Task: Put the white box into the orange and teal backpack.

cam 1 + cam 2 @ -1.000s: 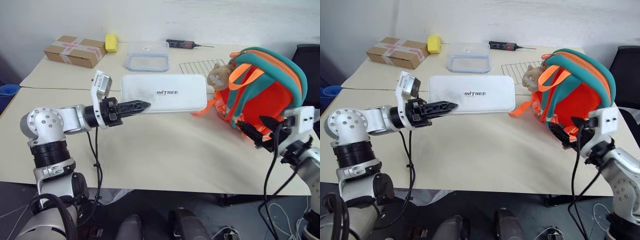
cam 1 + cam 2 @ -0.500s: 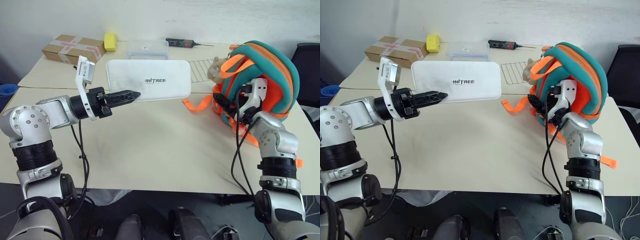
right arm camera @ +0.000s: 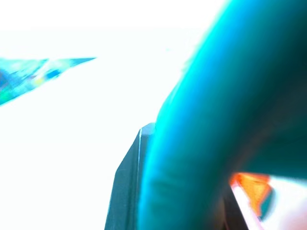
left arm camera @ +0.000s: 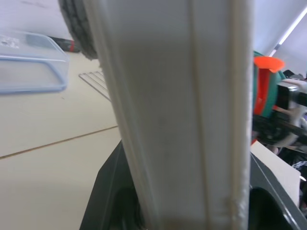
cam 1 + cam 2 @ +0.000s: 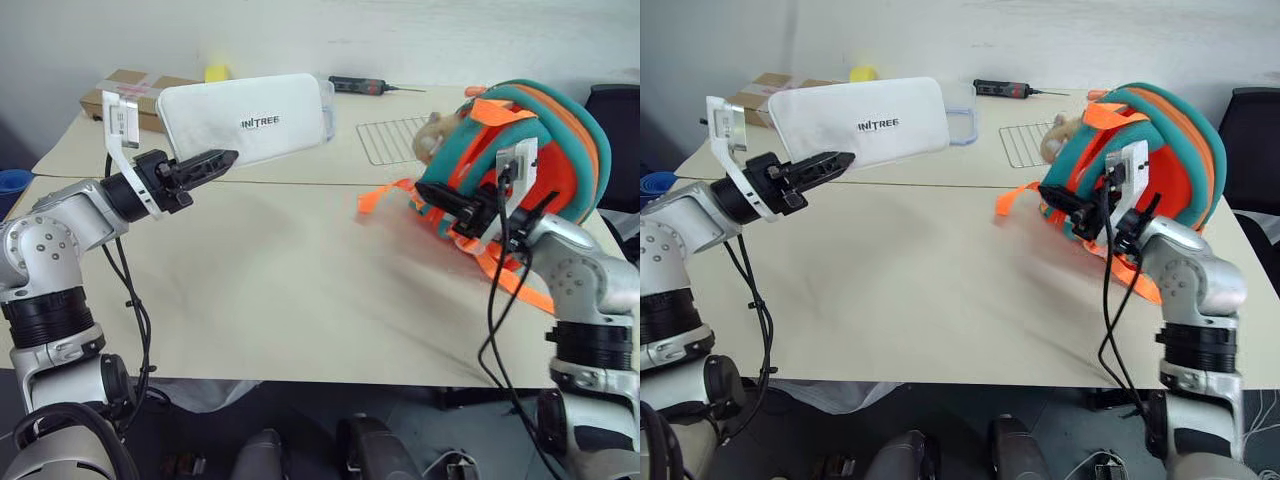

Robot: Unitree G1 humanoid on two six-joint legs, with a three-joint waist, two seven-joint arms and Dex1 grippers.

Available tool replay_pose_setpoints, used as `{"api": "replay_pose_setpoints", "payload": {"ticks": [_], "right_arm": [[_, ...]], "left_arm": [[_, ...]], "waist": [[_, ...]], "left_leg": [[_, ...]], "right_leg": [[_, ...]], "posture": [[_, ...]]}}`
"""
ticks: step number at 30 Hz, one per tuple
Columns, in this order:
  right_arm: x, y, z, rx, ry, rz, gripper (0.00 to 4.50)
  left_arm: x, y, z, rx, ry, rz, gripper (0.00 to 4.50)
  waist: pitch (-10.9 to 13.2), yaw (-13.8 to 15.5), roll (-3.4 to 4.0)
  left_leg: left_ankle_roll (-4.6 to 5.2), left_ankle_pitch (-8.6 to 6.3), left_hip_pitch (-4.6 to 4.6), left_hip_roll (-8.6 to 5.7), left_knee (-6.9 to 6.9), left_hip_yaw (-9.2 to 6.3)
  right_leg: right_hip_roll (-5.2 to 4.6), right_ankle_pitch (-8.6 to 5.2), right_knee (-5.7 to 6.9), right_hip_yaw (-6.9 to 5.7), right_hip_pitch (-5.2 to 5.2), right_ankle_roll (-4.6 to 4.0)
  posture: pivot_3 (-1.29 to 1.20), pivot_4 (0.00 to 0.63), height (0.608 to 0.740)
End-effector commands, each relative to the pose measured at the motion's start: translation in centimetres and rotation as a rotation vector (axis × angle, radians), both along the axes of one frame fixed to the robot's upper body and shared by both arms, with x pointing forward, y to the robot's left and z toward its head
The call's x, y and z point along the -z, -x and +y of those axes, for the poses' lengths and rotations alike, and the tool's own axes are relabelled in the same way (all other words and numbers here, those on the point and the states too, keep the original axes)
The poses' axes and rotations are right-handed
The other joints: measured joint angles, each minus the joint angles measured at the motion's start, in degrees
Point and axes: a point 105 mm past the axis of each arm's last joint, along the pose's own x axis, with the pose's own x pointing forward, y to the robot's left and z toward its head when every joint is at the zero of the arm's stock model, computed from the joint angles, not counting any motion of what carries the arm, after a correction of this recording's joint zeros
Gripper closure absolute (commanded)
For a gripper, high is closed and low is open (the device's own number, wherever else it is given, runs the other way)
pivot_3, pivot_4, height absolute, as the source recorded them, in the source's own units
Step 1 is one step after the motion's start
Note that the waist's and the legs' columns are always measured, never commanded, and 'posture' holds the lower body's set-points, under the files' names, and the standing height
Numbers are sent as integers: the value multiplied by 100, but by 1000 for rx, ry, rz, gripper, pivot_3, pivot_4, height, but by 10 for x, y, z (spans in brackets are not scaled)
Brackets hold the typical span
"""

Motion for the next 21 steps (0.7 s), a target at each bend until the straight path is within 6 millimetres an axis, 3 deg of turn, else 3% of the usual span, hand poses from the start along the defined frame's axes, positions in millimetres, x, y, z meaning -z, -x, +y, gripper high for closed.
{"api": "replay_pose_setpoints", "payload": {"ticks": [1, 6, 11, 13, 17, 21], "right_arm": [[-22, 51, 16, -272, 86, -53, 4492], [-37, 107, 14, -528, 128, -3, 4492], [-38, 134, 13, -607, 172, 40, 4492], [-41, 137, 13, -612, 160, 46, 4492], [-34, 124, 7, -512, 173, 63, 4492], [-25, 118, 3, -472, 178, 88, 4492]], "left_arm": [[-32, 6, -4, 40, -20, -160, 3005], [-41, 7, -21, 132, 6, -214, 3005], [-43, 20, -41, 282, 35, -248, 3005], [-40, 28, -47, 356, 41, -235, 3005], [-43, 49, -46, 514, 75, -221, 3005], [-45, 53, -42, 543, 30, -232, 3005]], "waist": [[2, 23, 0], [7, 71, -2], [12, 109, -9], [13, 109, -11], [13, 107, -11], [13, 107, -11]], "left_leg": [[1, -1, 0, -1, 1, 0], [4, -2, -1, -1, -8, 0], [6, -4, 2, 0, -3, 0], [9, -5, 0, 0, 2, -1], [9, -5, -1, 1, 3, -1], [9, -5, 0, 0, 4, -2]], "right_leg": [[-1, 0, -2, 0, 0, 0], [0, 0, -11, 0, 0, 0], [0, 0, -10, 0, 4, 0], [0, 0, -9, 1, 4, 0], [-1, 0, -10, 1, 4, 0], [-1, 0, -10, 1, 4, 0]], "posture": [[0, 150, 740], [0, 150, 740], [0, 150, 740], [0, 150, 740], [0, 150, 740], [0, 150, 740]]}}
